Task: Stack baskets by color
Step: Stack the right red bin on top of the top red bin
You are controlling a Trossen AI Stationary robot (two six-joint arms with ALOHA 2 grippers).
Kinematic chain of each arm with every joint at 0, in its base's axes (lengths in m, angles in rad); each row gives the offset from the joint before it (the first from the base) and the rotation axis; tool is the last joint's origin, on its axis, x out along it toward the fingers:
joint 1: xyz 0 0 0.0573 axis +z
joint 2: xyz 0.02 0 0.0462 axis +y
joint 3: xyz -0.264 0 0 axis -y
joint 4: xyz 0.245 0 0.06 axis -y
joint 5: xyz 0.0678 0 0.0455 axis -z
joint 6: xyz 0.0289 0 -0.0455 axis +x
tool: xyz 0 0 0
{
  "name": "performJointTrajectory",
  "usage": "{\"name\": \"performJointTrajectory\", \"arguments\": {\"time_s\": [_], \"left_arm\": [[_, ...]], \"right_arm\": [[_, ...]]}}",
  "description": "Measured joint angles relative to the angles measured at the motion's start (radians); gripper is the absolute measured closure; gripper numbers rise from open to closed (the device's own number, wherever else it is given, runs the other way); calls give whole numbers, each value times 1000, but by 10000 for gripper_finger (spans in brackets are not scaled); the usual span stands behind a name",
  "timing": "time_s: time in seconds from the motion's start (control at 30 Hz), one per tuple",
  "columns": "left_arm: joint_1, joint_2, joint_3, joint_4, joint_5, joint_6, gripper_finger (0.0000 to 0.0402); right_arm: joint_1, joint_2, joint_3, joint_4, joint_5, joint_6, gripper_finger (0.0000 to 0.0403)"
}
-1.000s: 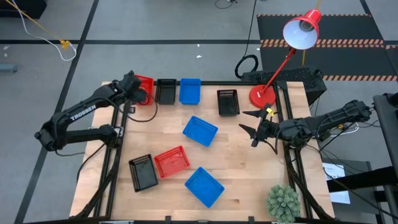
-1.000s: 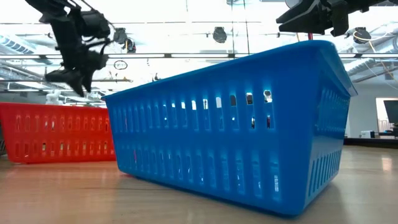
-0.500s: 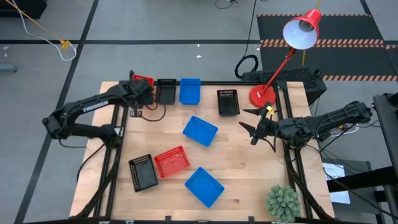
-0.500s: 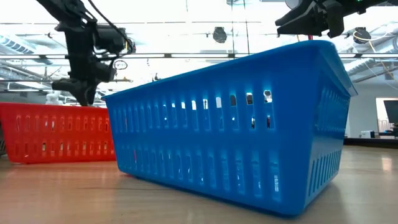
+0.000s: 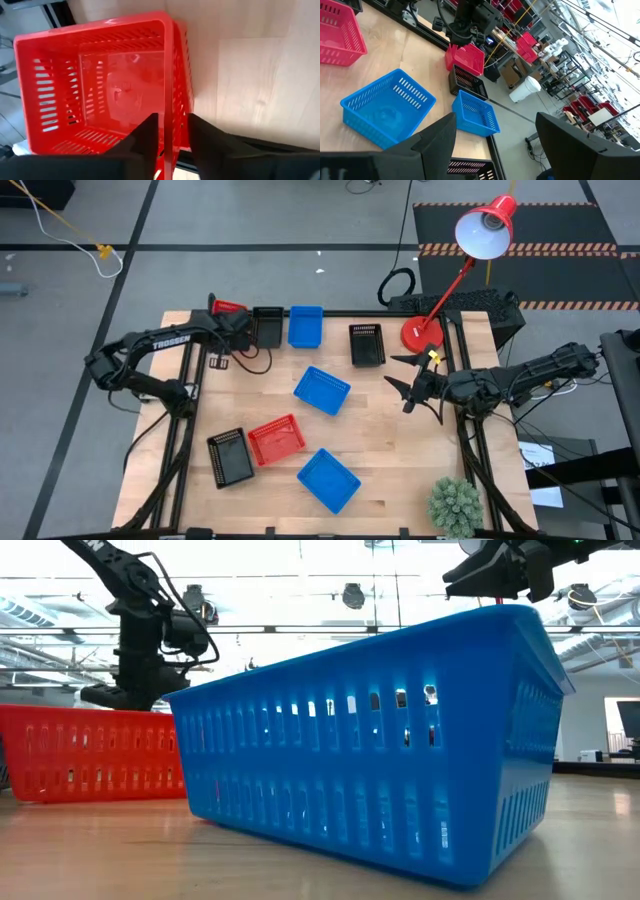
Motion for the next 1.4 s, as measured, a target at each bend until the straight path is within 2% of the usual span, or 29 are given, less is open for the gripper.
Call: {"name": "performJointTrajectory", "arguments": {"time_s": [0.2, 0.47, 0.63, 0.7, 0.87, 1.17, 1.4], "left_arm": [[0, -20, 0, -4, -28, 22, 389], [-1, -135, 0, -10, -23, 33, 394], [26, -218, 0, -8, 116, 10, 388], [47, -235, 0, -7, 130, 2, 393], [102, -239, -10, 8, 220, 6, 389], [145, -239, -78, 99, 239, 52, 388], [172, -239, -90, 107, 280, 75, 395]], "right_arm": [[0, 0, 0, 0, 0, 0, 138], [0, 0, 0, 0, 0, 0, 138], [0, 0, 0, 0, 0, 0, 138], [0, 0, 0, 0, 0, 0, 138], [0, 0, 0, 0, 0, 0, 138], [0, 0, 0, 0, 0, 0, 138], [0, 0, 0, 0, 0, 0, 138]]}}
